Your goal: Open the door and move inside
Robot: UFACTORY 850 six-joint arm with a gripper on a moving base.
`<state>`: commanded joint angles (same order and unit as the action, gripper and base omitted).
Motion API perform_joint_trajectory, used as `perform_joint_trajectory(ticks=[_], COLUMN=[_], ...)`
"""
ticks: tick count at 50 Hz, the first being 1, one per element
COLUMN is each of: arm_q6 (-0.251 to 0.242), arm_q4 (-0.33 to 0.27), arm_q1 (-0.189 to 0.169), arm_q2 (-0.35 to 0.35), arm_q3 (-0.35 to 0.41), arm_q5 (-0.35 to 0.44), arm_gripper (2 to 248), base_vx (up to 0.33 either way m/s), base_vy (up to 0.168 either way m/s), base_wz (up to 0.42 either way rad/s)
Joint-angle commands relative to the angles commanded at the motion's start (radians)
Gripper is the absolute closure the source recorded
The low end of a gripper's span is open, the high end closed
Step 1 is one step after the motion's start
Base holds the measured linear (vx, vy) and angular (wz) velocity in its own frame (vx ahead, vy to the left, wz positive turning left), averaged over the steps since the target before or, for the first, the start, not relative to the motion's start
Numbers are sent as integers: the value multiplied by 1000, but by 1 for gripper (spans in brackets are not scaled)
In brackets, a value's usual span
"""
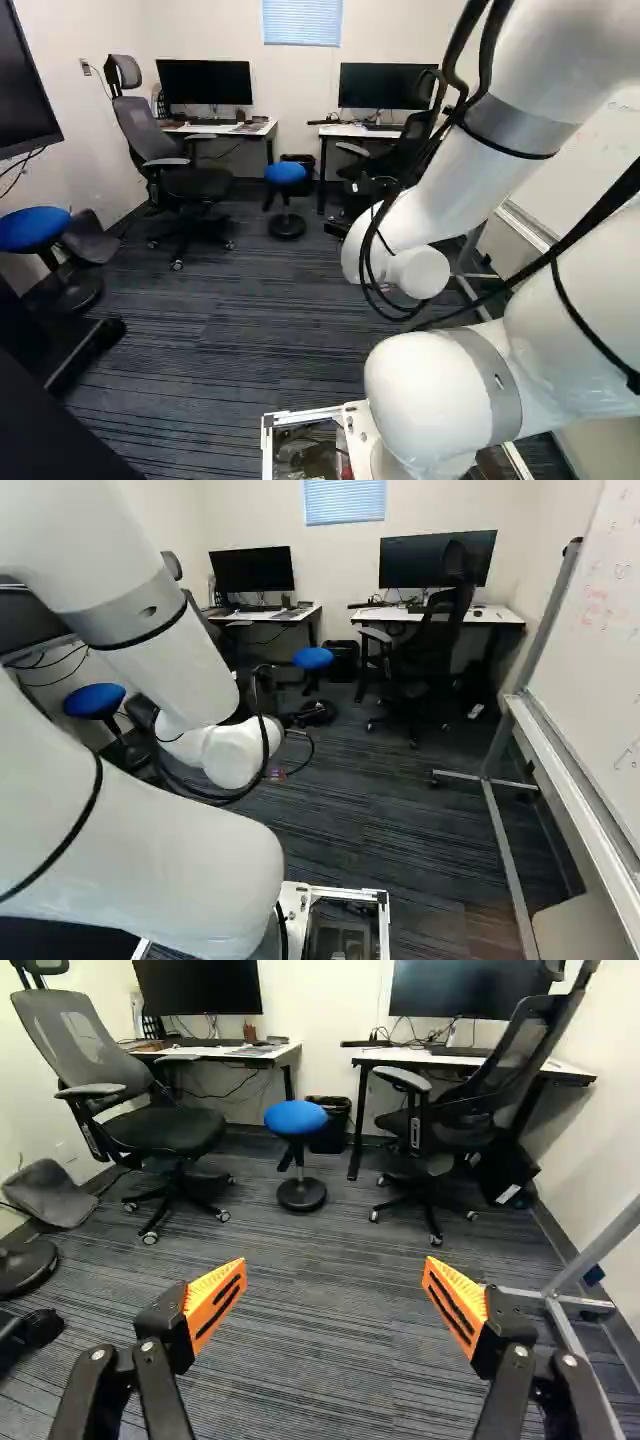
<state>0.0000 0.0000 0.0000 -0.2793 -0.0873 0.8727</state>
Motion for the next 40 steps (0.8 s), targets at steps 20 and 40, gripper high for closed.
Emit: perform_joint_trajectory(ticks=[20, 40], arm_q6=[0, 0], arm_q4=[0, 0], arm_q1=[0, 0], arm_q2=[0, 0], arm_q3=[0, 0], arm_q5=[0, 0], arm_gripper=[3, 3], base_vx=[195, 193], base_vy=[31, 7], base_wz=[131, 8])
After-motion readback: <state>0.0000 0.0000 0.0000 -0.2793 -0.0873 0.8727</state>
